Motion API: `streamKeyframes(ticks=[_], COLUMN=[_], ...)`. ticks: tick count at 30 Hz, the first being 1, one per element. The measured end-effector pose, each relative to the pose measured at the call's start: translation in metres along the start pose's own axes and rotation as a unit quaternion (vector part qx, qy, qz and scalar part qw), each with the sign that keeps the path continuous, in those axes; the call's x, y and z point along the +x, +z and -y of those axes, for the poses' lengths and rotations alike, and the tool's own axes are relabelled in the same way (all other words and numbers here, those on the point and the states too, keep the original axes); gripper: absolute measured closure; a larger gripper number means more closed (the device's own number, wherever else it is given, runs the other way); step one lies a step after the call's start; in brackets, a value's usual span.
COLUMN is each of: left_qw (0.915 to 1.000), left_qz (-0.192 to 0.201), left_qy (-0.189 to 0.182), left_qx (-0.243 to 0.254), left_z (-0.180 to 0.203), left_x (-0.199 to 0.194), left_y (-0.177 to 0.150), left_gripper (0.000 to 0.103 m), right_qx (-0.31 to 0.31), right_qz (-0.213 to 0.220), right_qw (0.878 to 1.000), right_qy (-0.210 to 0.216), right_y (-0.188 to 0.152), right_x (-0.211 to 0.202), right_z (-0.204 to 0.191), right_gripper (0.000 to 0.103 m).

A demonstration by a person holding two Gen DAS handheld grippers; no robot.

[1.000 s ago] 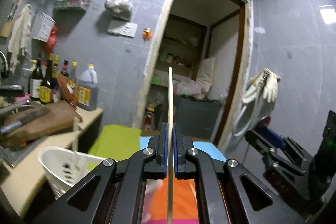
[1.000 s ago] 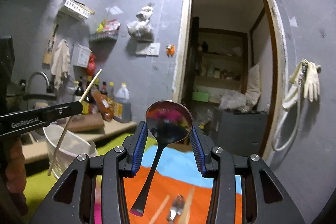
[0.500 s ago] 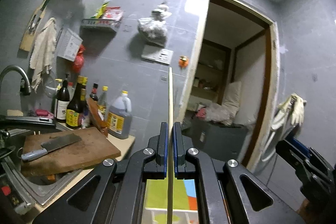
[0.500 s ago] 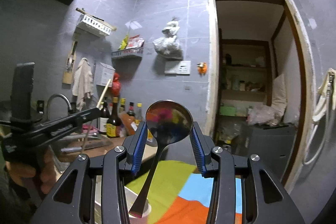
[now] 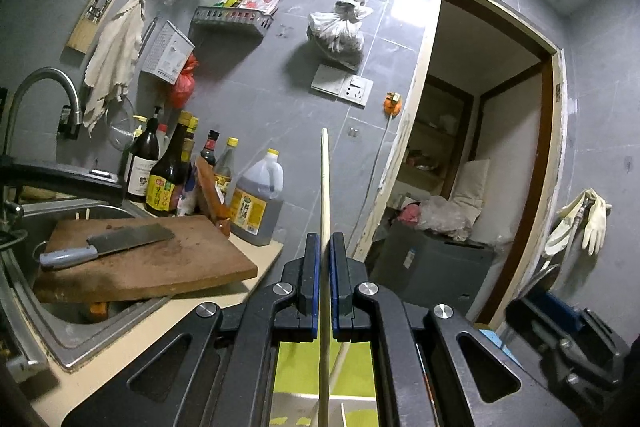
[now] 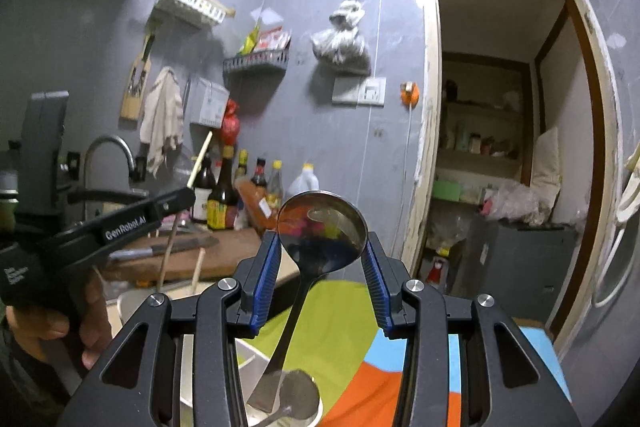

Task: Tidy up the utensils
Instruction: 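Carry the chopstick and spoon over the white caddy and lower them in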

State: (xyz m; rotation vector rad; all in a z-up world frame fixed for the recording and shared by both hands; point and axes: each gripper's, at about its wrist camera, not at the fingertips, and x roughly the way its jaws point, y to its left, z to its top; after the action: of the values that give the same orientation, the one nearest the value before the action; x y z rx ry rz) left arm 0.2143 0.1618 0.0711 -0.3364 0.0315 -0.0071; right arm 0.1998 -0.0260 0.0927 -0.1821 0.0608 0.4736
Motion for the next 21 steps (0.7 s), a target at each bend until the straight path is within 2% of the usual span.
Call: streamKeyframes(ticks=[12, 21], left_qw=[0.9994, 0.9976], left_qz=[-0.021, -0.06], left_qy=[0.021, 0.023], left_qx=[0.019, 0.025], left_z=[0.004, 0.003], left_x=[-0.009, -0.013], left_y=[-0.034, -0.045], left_gripper=[0.1, 0.1], right_qx=[0.023, 0.031], right_qz=[-0.056, -0.082], right_qw=[0.998, 0.995], right_qy=[0.017, 0.038], right_y=[-0.034, -0.044], right_x=[0.014, 0.013], right_z=[0.001, -0.002], right_gripper=[0.064, 0.063])
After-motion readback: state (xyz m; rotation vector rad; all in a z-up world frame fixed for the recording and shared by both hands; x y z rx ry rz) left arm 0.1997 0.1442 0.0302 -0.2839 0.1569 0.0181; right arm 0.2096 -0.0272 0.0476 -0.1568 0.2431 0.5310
